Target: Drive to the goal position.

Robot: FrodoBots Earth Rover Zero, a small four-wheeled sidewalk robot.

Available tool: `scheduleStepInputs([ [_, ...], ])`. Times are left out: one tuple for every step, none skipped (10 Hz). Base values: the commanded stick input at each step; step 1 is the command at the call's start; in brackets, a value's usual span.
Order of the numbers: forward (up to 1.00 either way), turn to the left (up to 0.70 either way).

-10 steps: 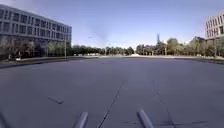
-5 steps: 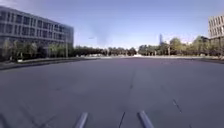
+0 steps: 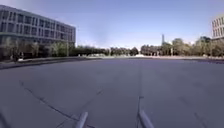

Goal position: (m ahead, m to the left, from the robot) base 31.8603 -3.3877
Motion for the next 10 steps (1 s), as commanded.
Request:
scheduleStepInputs([
  [1.0, 0.0],
  [1.0, 0.0],
  [1.0, 0.0],
  [1.0, 0.0],
  [1.0, -0.05],
  [1.0, -0.27],
  [1.0, -0.27],
  [1.0, -0.27],
  [1.0, -0.27],
  [1.0, -0.27],
])
